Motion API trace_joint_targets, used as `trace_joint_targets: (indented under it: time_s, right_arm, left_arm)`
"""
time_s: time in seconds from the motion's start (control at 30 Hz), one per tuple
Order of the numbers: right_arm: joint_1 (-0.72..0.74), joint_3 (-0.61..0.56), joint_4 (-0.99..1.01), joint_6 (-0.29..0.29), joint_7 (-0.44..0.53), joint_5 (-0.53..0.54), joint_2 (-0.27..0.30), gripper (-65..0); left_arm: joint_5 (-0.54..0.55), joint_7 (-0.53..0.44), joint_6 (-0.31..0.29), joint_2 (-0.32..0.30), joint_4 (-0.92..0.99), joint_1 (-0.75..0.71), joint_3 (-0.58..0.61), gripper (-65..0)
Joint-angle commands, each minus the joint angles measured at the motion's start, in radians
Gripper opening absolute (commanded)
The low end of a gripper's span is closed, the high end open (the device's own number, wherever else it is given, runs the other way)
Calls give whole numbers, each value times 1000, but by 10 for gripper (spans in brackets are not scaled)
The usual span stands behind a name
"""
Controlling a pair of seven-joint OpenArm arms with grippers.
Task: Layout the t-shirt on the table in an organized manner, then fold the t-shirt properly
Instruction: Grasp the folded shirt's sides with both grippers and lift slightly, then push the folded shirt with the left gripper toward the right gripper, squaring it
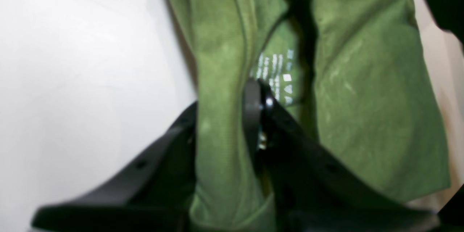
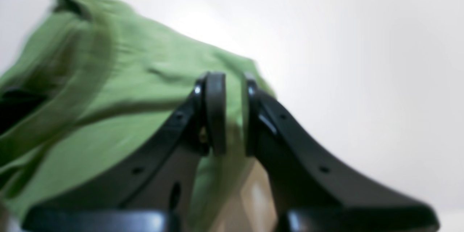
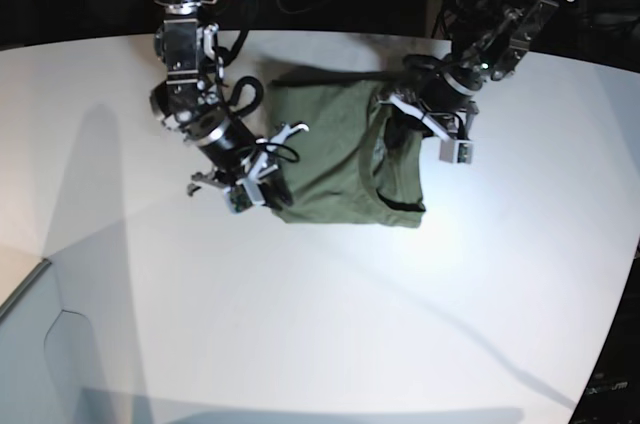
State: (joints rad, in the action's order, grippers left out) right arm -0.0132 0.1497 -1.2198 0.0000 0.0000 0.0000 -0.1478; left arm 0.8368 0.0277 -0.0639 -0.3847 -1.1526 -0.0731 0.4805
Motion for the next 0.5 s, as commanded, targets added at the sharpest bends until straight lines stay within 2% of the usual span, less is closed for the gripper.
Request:
trace_joint_targets:
  time_s: [0.0, 0.13, 0.33, 0.47]
  right_arm:
    - [-18, -9, -31, 633, 134, -394, -2, -580]
    - [-129, -80, -82, 633, 134, -394, -2, -580]
    - [-189, -75, -58, 633, 134, -394, 6, -581]
    - [-227, -75, -102, 633, 136, -394, 40, -581]
  left_arm:
    - [-17, 87, 72, -13, 18, -12, 1, -648]
    - [-17, 87, 72, -13, 15, -8, -1, -648]
    - [-17, 87, 72, -13, 13, -6, -1, -648]
    - [-17, 87, 71, -15, 13, 2, -1, -648]
